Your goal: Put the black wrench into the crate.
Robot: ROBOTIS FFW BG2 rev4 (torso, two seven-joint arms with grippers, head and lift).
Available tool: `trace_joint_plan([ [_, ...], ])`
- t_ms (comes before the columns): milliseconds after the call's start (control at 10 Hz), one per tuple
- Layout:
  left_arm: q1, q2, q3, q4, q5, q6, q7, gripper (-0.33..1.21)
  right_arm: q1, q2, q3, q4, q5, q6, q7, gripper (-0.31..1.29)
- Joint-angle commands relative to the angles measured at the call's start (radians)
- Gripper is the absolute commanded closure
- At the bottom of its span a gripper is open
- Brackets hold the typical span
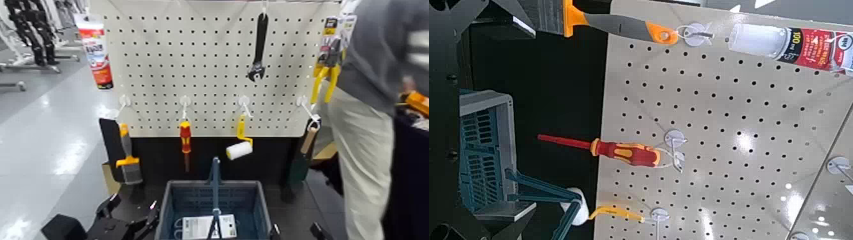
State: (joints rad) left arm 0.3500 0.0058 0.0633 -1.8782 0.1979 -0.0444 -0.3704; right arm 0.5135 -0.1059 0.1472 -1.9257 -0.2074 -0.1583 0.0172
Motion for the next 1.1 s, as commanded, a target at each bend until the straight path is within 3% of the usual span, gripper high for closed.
trace_joint_plan([
  [100, 0.004, -0.001, -0.007, -0.007, 0.001, 0.018, 0.001, 0.1, -0.001, 0.002, -0.003, -0.003, 0.009, 0.0, 0.0, 0.18],
  [500, 0.004, -0.003, -0.008, -0.016, 0.008, 0.035, 0.013, 0.11, -0.012, 0.002, -0.008, -0.012, 0.011, 0.023, -0.002, 0.18],
  [1100, 0.0, 0.002, -0.013, -0.015, 0.014, 0.052, 0.013, 0.1, -0.119, 0.015, -0.097, -0.015, 0.006, 0.083, 0.127, 0.18],
])
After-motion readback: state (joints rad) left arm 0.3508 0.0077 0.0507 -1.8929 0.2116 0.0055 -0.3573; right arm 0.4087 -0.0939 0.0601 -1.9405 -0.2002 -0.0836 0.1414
